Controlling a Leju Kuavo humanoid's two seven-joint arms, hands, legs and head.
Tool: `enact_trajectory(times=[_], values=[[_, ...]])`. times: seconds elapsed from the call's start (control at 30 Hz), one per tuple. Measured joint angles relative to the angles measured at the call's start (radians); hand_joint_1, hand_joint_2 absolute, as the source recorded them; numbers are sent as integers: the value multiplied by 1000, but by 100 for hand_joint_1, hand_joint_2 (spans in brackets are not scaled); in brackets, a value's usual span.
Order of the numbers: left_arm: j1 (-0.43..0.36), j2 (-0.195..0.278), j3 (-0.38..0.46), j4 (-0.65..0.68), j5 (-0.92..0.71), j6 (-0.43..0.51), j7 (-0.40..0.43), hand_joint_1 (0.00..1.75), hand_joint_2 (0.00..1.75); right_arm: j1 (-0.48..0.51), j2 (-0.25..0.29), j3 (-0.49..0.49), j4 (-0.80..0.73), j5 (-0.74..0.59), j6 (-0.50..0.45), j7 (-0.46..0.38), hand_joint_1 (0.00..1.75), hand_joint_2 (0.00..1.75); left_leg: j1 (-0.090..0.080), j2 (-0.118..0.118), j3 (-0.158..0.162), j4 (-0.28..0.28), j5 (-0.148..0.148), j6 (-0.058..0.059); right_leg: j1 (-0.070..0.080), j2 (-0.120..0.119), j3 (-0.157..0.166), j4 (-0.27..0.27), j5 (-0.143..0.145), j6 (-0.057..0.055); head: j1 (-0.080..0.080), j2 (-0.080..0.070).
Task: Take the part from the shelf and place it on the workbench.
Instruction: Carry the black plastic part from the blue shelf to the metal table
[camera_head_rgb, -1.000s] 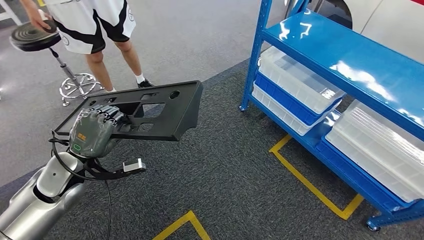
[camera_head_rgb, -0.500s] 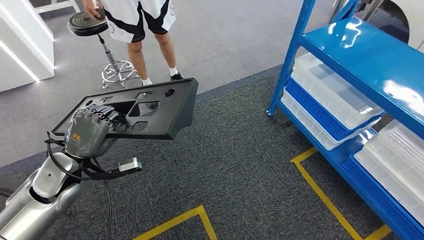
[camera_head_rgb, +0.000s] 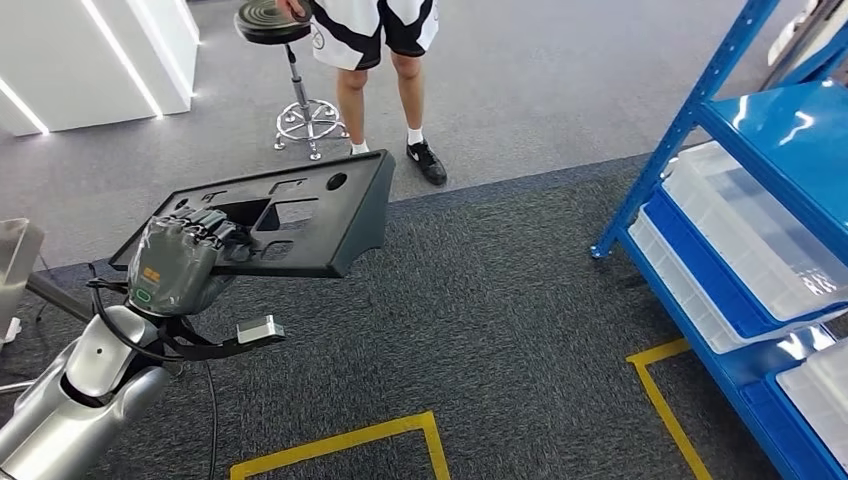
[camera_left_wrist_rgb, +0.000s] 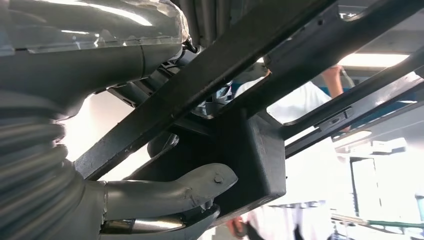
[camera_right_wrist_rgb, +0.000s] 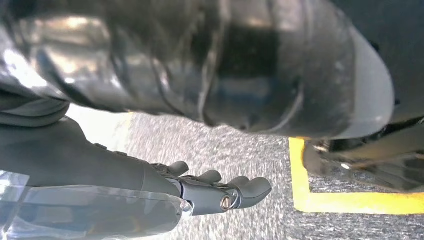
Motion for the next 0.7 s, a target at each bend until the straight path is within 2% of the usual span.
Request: enact_trajectory(times=[0.07,0.1,0.13,0.17,0.2,0.23,0.27,0.33,0.4,0.43,0.47,0.5,0.57,0.6,0.63,0.67,0.7], values=[[-14,-30,-10,5,-20,-12,0,175,175,1,-5,-2,0,-5,1,5,0,0,0,-29,-8,11,-2,-7,-7,48,48,-114,53,-2,0,0],[-23,-47,-16,7,-29,-18,2,175,175,2,-7,-4,0,-7,2,7,0,0,1,-42,-14,16,-1,-13,-8,66,59,-145,62,-3,-1,0],[-29,-63,-23,10,-37,-23,3,175,175,2,-8,-6,0,-9,2,10,0,0,3,-54,-20,17,2,-19,-7,75,62,-154,60,-6,-1,0],[-33,-74,-29,12,-42,-25,5,175,175,1,-9,-8,0,-10,1,12,0,0,5,-66,-24,17,5,-26,-6,67,62,-158,63,-10,-1,0],[-35,-83,-35,13,-44,-27,6,175,175,0,-10,-9,0,-12,1,14,0,0,8,-67,-27,16,6,-32,-4,55,63,-162,66,-16,0,0],[-37,-89,-40,14,-46,-28,6,175,175,-1,-12,-10,0,-14,0,17,0,0,7,-53,-32,21,2,-37,-5,44,65,-168,70,-23,-1,0],[-45,-99,-46,18,-50,-31,8,175,175,0,-15,-11,0,-16,3,20,0,0,7,-27,-43,43,-12,-40,-5,32,67,-173,74,-29,-1,0],[-76,-133,-61,32,-61,-43,16,175,175,5,-25,-13,-1,-19,27,28,0,0,4,32,-89,142,-67,-46,-2,2,68,-178,76,-36,-2,0],[-114,-184,-83,56,-72,-59,30,175,175,8,-43,-15,-1,-14,60,42,0,0,6,52,-143,260,-115,-50,3,-33,65,-178,76,-37,-2,0],[-129,-206,-93,69,-75,-65,36,175,175,7,-52,-15,-1,-10,72,51,0,0,6,56,-151,285,-118,-50,5,-49,65,-178,75,-38,-2,0],[-140,-222,-101,79,-76,-68,42,175,175,7,-59,-15,-1,-6,78,59,0,0,6,59,-137,267,-102,-48,6,-62,65,-178,75,-38,-2,0],[-150,-233,-107,86,-76,-71,45,175,175,6,-65,-15,-2,-4,81,65,0,0,5,66,-105,214,-73,-44,7,-72,66,-178,74,-37,-2,0],[-172,-250,-113,97,-73,-72,50,175,175,5,-74,-15,-2,-1,84,71,0,0,-6,116,-28,77,-28,-29,12,-92,68,-177,73,-34,-2,0],[-184,-258,-116,101,-71,-72,51,175,175,6,-77,-15,-2,-1,84,74,0,0,-13,137,-5,33,-18,-20,13,-100,68,-177,72,-31,-2,0],[-195,-265,-118,104,-69,-73,53,175,175,7,-81,-15,-3,1,84,77,0,0,-20,150,4,11,-17,-13,15,-110,68,-178,72,-27,-2,0],[-202,-270,-121,107,-65,-75,56,175,175,7,-84,-15,-3,3,85,81,0,0,-24,146,4,7,-16,-8,16,-121,70,-179,72,-23,-2,0],[-208,-275,-123,110,-61,-78,59,175,175,6,-87,-14,-3,7,87,84,0,0,-25,132,2,4,-12,-3,15,-132,72,-183,73,-19,-2,0]])
